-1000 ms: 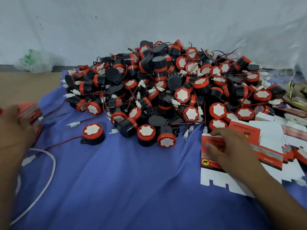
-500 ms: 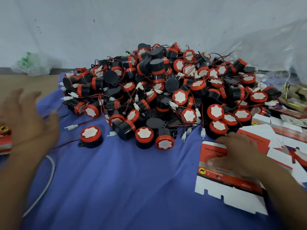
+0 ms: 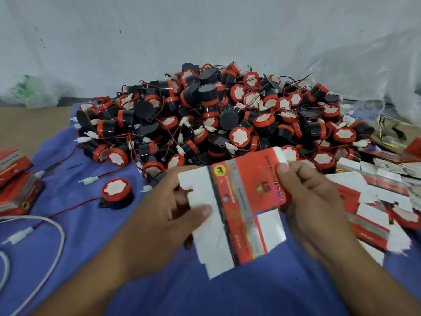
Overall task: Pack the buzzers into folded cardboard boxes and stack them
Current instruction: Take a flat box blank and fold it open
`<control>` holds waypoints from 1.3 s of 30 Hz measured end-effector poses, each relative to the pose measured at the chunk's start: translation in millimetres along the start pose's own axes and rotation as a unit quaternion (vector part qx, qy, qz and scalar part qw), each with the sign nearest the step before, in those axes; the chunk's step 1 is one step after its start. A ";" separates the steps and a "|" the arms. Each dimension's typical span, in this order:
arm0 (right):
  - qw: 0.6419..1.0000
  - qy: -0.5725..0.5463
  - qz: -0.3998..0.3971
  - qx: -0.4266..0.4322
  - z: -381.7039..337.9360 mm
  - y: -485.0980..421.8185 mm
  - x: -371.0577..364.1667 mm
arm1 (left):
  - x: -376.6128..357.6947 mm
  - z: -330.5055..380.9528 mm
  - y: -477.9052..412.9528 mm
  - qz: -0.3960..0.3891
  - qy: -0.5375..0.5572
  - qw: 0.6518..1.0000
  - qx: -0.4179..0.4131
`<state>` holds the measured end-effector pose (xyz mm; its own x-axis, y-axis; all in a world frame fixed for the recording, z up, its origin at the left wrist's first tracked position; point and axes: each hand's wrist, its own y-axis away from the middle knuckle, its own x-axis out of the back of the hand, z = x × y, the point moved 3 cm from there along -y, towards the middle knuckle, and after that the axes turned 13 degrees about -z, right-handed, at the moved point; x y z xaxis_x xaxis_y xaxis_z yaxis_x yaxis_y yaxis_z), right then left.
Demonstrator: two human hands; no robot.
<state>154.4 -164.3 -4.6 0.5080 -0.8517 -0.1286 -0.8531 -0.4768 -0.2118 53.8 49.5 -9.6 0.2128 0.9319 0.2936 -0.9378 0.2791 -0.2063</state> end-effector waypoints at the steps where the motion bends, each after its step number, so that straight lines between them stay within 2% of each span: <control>1: 0.994 -0.093 -0.042 -0.038 5.7 1.5 -2.9 | 3.7 -5.9 -1.9 0.042 0.030 0.999 0.010; 3: 0.965 -0.217 -0.125 -0.080 11.7 2.4 -9.5 | 8.9 -18.9 -2.7 0.112 0.111 0.987 0.031; 5: 0.956 -0.221 -0.171 -0.085 19.0 4.1 -16.0 | 7.0 -27.2 -2.2 0.164 0.157 0.973 0.038; 8: 0.987 0.018 -0.152 -0.050 35.9 5.6 -26.1 | 3.8 -34.0 1.4 0.219 0.094 0.971 0.033; 10: 0.988 0.093 -0.121 -0.034 45.0 5.8 -29.8 | 1.6 -33.6 1.1 0.191 0.099 0.976 0.014; 14: 0.992 -0.051 -0.069 -0.096 53.3 0.9 -24.3 | -6.0 -26.7 -1.7 0.063 0.211 0.975 -0.013; 20: 0.979 -0.111 -0.139 -0.100 56.8 1.9 -30.4 | -4.5 -29.9 -2.2 0.132 0.166 0.977 -0.006; 24: 0.981 -0.006 -0.184 -0.060 55.1 4.7 -36.8 | -6.6 -32.3 2.5 0.139 0.137 0.981 0.024; 28: 0.964 0.152 -0.217 -0.018 48.3 8.7 -38.4 | -7.0 -24.4 3.1 0.127 0.067 0.989 0.020; 31: 0.939 0.261 -0.224 0.002 43.8 13.8 -45.1 | -5.7 -25.3 3.5 0.144 0.036 0.989 0.016; 34: 0.884 0.441 -0.148 -0.045 44.1 18.9 -51.2 | -4.9 -25.8 3.9 0.181 0.003 0.983 0.009; 36: 0.881 0.450 -0.143 -0.041 43.9 23.9 -59.1 | -7.7 -24.8 4.1 0.194 -0.056 0.979 0.012; 39: 0.867 0.453 -0.208 -0.007 44.3 26.5 -65.3 | -15.0 -21.7 4.6 0.213 -0.143 0.966 0.013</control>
<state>103.9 -111.7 -44.7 0.4752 -0.4230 0.7715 -0.6237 -0.7805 -0.0438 52.3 41.7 -35.2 -0.2753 0.8584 0.4329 -0.9308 -0.1254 -0.3432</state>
